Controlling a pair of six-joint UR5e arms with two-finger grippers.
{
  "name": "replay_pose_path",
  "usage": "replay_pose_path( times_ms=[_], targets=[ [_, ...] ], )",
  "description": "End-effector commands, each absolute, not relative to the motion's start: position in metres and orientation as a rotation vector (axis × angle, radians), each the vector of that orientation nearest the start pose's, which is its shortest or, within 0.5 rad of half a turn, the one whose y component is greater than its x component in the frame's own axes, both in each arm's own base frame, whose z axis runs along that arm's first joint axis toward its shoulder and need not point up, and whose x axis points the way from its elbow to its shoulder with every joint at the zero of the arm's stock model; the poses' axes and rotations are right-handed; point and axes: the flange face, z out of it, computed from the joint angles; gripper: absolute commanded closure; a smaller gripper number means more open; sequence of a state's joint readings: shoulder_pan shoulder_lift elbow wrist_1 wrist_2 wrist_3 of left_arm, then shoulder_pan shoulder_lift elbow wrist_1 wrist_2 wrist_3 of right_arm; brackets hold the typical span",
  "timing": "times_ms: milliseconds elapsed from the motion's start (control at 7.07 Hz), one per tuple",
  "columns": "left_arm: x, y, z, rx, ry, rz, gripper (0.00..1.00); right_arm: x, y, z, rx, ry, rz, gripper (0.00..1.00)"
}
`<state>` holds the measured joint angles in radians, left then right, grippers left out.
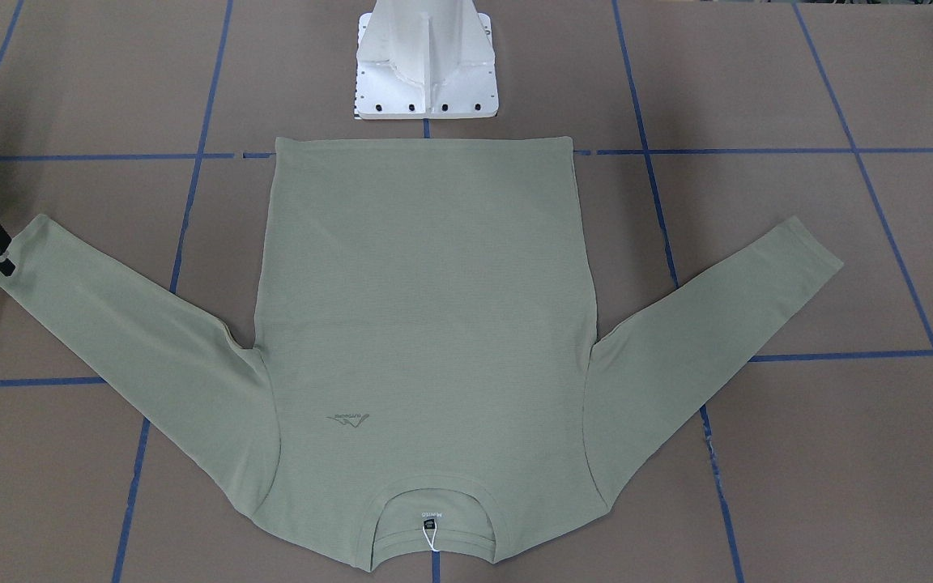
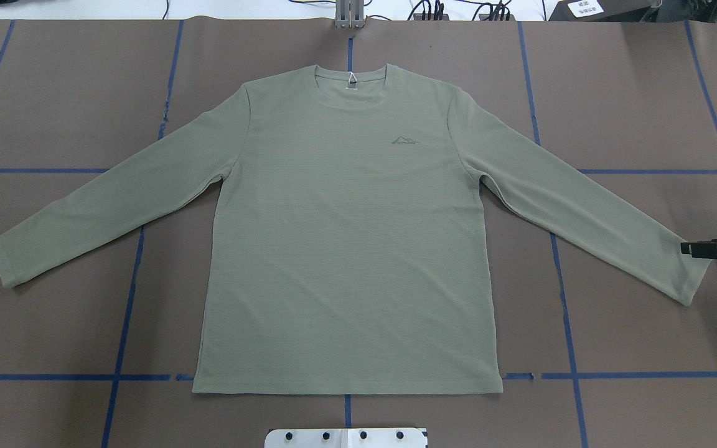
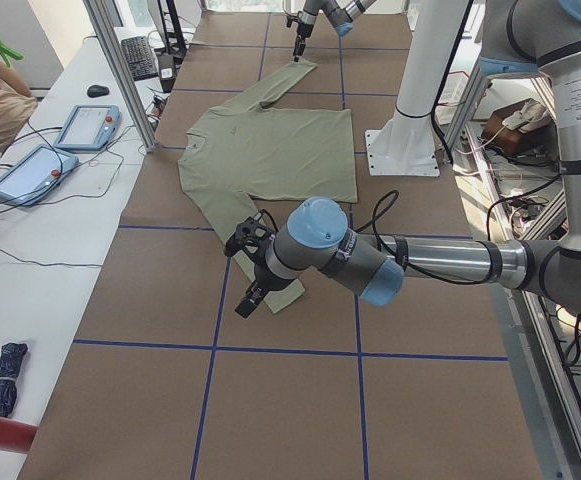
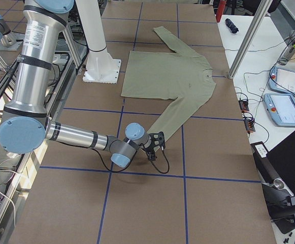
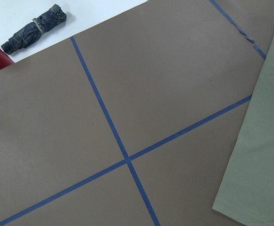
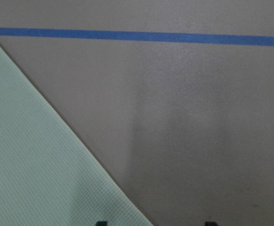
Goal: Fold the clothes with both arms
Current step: 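Lower the right gripper and grasp the cuff of the sleeve nearest it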
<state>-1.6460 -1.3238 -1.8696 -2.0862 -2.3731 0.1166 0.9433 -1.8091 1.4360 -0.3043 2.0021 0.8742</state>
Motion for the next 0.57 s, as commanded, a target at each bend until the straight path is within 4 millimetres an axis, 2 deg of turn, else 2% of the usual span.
replay_pose_path(
  times_ms=[0, 425],
  targets=[
    [-0.0922, -0.4033, 0.5589, 0.609, 0.726, 0.266, 0.00, -0.1605, -0.3712, 0.6997, 0.368, -0.899, 0.024, 0.25],
    [-0.0916, -0.4034, 0.5597, 0.607, 0.727, 0.265, 0.00, -0.1600, -0.3701, 0.6984, 0.370, -0.902, 0.021, 0.34]
  ],
)
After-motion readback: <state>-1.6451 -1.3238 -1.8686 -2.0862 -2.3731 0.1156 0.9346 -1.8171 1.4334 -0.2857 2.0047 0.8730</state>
